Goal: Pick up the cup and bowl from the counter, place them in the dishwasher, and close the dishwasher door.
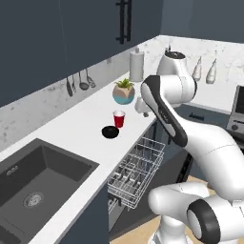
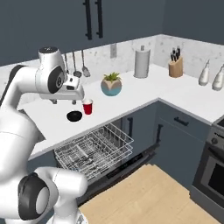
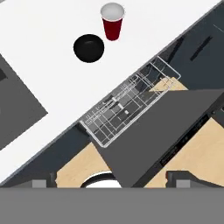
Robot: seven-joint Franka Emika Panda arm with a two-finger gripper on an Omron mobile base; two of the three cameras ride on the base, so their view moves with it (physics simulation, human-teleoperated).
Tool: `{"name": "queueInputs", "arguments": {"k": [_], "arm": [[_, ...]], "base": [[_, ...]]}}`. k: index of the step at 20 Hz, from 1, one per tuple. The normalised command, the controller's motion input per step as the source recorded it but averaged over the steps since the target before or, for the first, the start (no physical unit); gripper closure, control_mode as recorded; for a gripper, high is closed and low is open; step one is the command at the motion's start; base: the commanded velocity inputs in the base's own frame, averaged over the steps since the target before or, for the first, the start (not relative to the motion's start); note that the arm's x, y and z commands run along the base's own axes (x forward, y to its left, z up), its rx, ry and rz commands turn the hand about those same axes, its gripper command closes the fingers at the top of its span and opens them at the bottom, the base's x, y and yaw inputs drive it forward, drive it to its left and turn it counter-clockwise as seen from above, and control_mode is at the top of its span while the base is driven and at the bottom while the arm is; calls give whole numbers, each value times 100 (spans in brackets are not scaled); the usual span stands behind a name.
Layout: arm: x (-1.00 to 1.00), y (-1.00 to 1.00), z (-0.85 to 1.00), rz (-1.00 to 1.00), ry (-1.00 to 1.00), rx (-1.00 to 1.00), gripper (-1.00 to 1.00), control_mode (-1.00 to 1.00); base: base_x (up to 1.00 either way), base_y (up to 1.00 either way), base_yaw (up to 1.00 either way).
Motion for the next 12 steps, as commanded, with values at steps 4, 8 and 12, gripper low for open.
{"name": "queueInputs", "arguments": {"k": [4,8,12], "arm": [[0,0,0,0,0,0,-100,100],[0,0,0,0,0,0,-100,100],[0,0,0,0,0,0,-100,100]], "base": [[-1,22,-39],[-5,33,-21],[-2,54,-16]]}}
